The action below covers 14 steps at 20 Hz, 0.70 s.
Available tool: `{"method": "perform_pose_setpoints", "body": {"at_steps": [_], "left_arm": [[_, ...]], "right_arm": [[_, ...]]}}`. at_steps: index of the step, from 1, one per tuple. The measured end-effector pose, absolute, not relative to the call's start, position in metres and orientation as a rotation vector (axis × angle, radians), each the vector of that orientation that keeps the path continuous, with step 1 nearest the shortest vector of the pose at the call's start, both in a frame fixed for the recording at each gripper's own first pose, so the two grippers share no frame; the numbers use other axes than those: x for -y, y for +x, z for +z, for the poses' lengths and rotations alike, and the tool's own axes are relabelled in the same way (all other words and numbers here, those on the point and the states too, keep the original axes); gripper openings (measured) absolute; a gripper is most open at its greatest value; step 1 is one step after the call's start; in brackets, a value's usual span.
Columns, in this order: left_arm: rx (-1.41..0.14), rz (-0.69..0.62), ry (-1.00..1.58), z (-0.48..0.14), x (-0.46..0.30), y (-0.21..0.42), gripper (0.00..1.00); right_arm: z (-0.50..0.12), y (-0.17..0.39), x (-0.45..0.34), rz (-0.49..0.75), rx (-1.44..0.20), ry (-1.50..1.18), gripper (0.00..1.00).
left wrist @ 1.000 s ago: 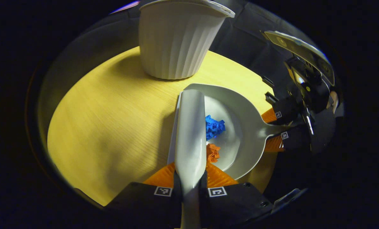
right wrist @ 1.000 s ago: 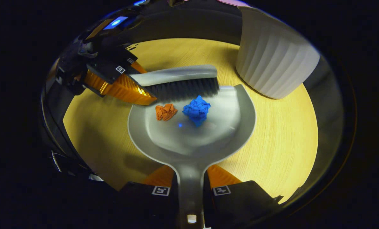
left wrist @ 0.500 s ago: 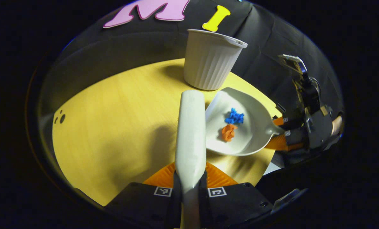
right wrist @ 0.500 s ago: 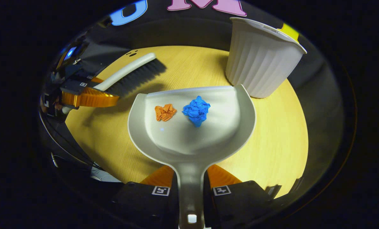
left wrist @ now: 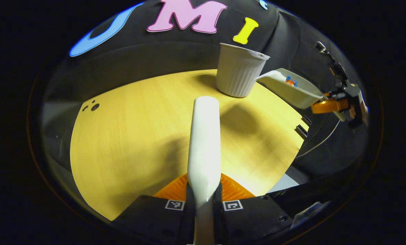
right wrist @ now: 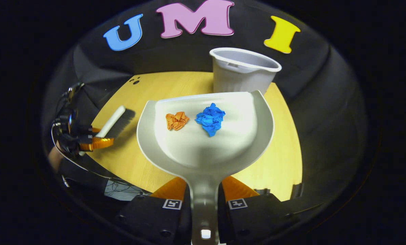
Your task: Pick up the small broom and dustpan from the desktop, sweep the trash into the dustpan with the broom, and then empty the trash into the garbage bin.
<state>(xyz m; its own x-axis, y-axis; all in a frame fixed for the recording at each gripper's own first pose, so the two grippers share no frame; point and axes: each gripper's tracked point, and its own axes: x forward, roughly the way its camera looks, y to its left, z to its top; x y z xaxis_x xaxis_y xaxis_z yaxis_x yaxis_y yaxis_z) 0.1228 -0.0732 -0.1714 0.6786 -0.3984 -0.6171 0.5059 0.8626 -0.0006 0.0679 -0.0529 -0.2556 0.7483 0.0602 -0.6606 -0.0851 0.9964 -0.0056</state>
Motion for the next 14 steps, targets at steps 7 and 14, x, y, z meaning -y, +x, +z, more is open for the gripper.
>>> {"method": "perform_pose_setpoints", "body": {"at_steps": [7,14], "left_arm": [[-0.697,-0.404,0.124,-0.193,0.021,0.091,0.27],[-0.717,-0.284,-0.015,-0.196,-0.014,0.088,0.27]], "right_arm": [[-0.248,0.073,0.055,-0.01,-0.683,-0.084,0.34],[-0.198,0.137,0.083,-0.067,-0.622,-0.153,0.34]]}}
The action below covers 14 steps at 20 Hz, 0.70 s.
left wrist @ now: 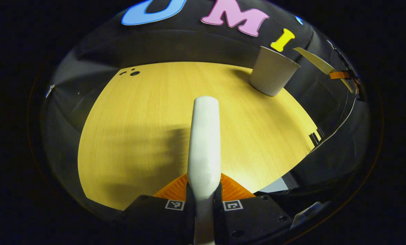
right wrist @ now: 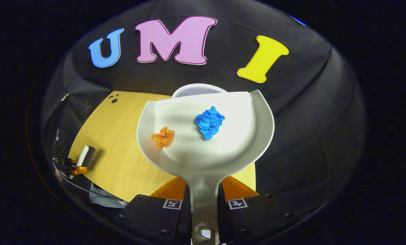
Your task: Pick up the small broom and dustpan from the desktop, sweep the trash into the dustpan with the broom, and then empty the trash into the garbage bin.
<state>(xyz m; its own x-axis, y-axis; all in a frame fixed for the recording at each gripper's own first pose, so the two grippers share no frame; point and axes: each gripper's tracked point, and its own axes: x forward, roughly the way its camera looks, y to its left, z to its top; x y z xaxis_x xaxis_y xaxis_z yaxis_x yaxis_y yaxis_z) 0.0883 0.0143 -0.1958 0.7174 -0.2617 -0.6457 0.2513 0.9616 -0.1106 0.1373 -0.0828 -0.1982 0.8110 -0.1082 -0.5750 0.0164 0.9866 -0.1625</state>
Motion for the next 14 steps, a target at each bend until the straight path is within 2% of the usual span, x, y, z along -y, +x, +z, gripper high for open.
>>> {"method": "perform_pose_setpoints", "body": {"at_steps": [9,14], "left_arm": [[-0.699,-0.166,-0.059,-0.175,-0.053,0.102,0.27],[-0.717,-0.142,-0.128,-0.175,-0.053,0.108,0.29]], "right_arm": [[-0.196,0.246,0.132,-0.199,-0.603,-0.212,0.34],[-0.201,0.273,0.154,-0.252,-0.538,-0.419,0.35]]}}
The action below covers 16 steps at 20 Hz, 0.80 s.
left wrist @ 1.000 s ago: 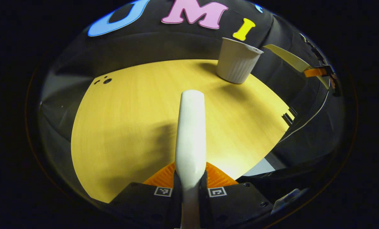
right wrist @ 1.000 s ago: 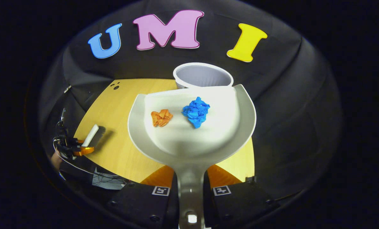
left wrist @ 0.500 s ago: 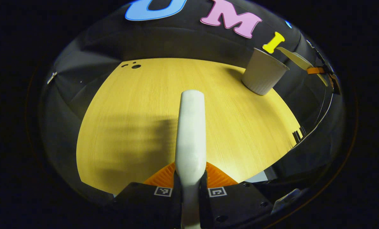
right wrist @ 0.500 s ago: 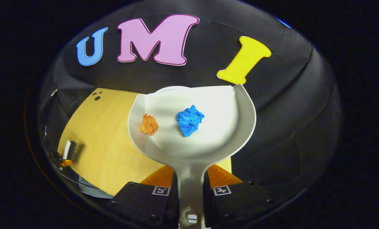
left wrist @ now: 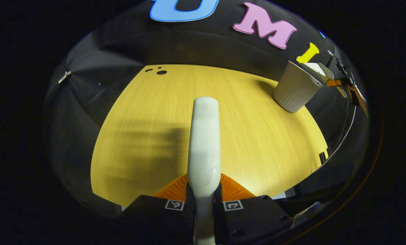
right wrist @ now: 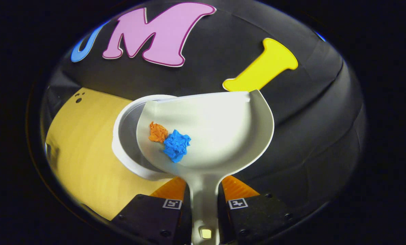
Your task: Pick up the small broom and dustpan from the desktop, sweep the trash into the dustpan with the broom, and then empty the trash into the garbage bin.
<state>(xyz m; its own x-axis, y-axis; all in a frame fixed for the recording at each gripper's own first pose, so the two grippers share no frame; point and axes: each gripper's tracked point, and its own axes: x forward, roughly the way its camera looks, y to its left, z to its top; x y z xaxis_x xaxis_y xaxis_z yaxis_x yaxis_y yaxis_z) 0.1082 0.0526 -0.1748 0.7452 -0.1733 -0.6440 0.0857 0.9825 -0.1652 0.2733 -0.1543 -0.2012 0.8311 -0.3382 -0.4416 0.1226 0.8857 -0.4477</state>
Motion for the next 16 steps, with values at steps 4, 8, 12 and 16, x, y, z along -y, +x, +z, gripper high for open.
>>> {"method": "perform_pose_setpoints", "body": {"at_steps": [4,8,12,16], "left_arm": [[-0.721,-0.138,-0.155,-0.178,-0.044,0.116,0.27],[-0.731,-0.158,-0.143,-0.176,-0.038,0.121,0.27],[-0.738,-0.151,-0.139,-0.176,-0.041,0.131,0.27],[-0.756,-0.123,-0.131,-0.184,-0.045,0.137,0.29]], "right_arm": [[-0.207,0.286,0.165,-0.29,-0.514,-0.579,0.35],[-0.208,0.292,0.17,-0.341,-0.48,-0.747,0.35],[-0.205,0.292,0.175,-0.394,-0.457,-0.898,0.35],[-0.187,0.3,0.178,-0.432,-0.371,-1.169,0.35]]}}
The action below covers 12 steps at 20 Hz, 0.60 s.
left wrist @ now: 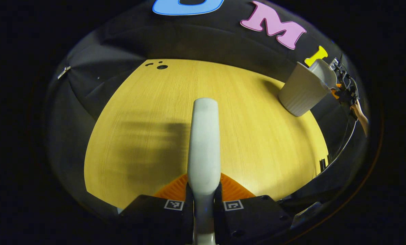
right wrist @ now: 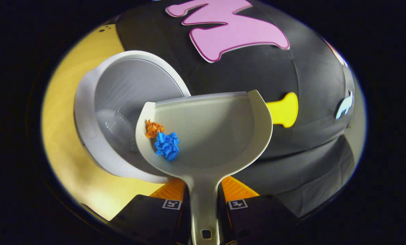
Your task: Pick up the small broom and dustpan from the desktop, sweep the trash into the dustpan with the broom, and then empty the trash into the garbage bin.
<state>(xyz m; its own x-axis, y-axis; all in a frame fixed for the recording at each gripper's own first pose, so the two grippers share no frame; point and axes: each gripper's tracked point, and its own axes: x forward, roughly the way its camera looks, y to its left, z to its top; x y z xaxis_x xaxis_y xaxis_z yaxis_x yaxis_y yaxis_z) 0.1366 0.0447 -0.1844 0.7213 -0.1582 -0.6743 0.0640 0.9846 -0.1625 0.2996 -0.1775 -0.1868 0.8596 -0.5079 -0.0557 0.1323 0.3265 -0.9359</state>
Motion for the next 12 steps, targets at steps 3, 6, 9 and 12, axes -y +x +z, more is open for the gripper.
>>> {"method": "perform_pose_setpoints", "body": {"at_steps": [3,6,9,12], "left_arm": [[-0.762,-0.141,-0.16,-0.186,-0.036,0.137,0.28],[-0.776,-0.151,-0.158,-0.19,-0.034,0.137,0.28],[-0.785,-0.155,-0.156,-0.194,-0.034,0.14,0.28],[-0.786,-0.156,-0.144,-0.193,-0.035,0.142,0.28]], "right_arm": [[-0.181,0.289,0.187,-0.427,-0.307,-1.31,0.35],[-0.177,0.282,0.217,-0.427,-0.283,-1.396,0.35],[-0.179,0.284,0.247,-0.424,-0.282,-1.443,0.35],[-0.178,0.284,0.232,-0.424,-0.286,-1.459,0.35]]}}
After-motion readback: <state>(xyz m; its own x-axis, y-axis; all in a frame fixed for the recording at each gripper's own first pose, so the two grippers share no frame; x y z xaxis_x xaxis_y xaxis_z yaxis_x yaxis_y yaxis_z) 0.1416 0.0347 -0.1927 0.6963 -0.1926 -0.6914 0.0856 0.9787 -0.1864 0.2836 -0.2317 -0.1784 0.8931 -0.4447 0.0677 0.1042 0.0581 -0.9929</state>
